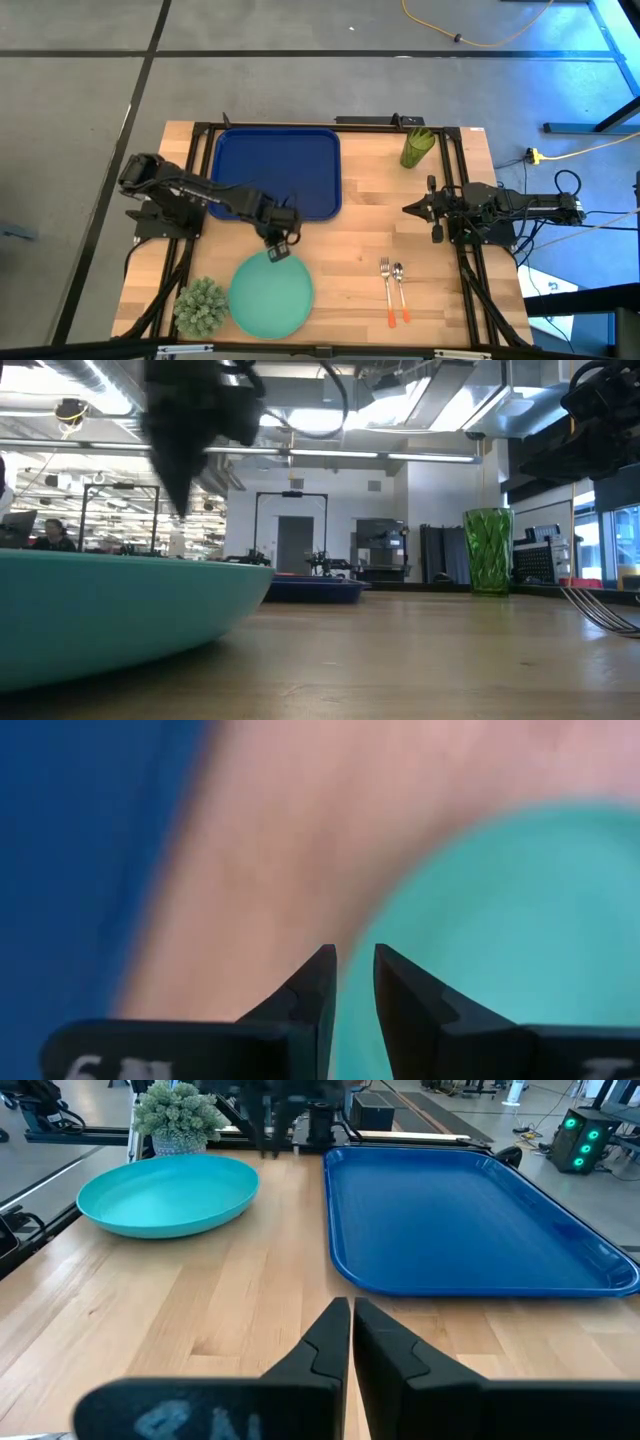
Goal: Pick and place plate/cup/fork/spoon on tray
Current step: Adjust the green plate, then adjust the blue serving tray
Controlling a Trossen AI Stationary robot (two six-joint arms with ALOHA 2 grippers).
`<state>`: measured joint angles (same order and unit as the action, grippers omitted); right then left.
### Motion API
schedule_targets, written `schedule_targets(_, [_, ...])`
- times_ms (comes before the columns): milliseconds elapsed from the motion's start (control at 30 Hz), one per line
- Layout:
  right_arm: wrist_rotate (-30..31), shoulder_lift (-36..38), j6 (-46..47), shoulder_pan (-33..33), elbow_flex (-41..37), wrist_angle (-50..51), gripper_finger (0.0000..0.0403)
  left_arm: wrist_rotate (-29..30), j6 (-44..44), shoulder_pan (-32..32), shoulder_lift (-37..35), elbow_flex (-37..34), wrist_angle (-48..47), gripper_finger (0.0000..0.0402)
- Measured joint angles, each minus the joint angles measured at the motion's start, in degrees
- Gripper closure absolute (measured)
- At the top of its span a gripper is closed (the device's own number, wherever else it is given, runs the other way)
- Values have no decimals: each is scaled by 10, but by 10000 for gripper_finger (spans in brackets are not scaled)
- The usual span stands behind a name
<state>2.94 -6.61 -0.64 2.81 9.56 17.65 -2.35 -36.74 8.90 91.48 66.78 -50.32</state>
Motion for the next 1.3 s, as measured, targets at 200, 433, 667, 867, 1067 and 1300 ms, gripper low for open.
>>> schedule_targets(200, [0, 0, 1, 0, 0, 0, 382, 55, 10, -78, 0, 18, 3, 346])
schedule_targets(433, [0, 0, 1, 0, 0, 0, 382, 58, 35, -143, 41, 18, 62, 397])
schedule_targets(667, [0, 0, 1, 0, 0, -2, 382, 77, 58, -188, 93, 18, 89, 401])
schedule_targets(867, [0, 0, -1, 0, 0, -2, 382, 77, 61, -205, 135, 18, 97, 401])
schedule_targets(1067, [1, 0, -13, 0, 0, -2, 382, 73, 74, -204, 150, 18, 130, 401])
schedule_targets(1300, [1, 0, -13, 0, 0, -2, 382, 43, 73, -196, 161, 16, 156, 401])
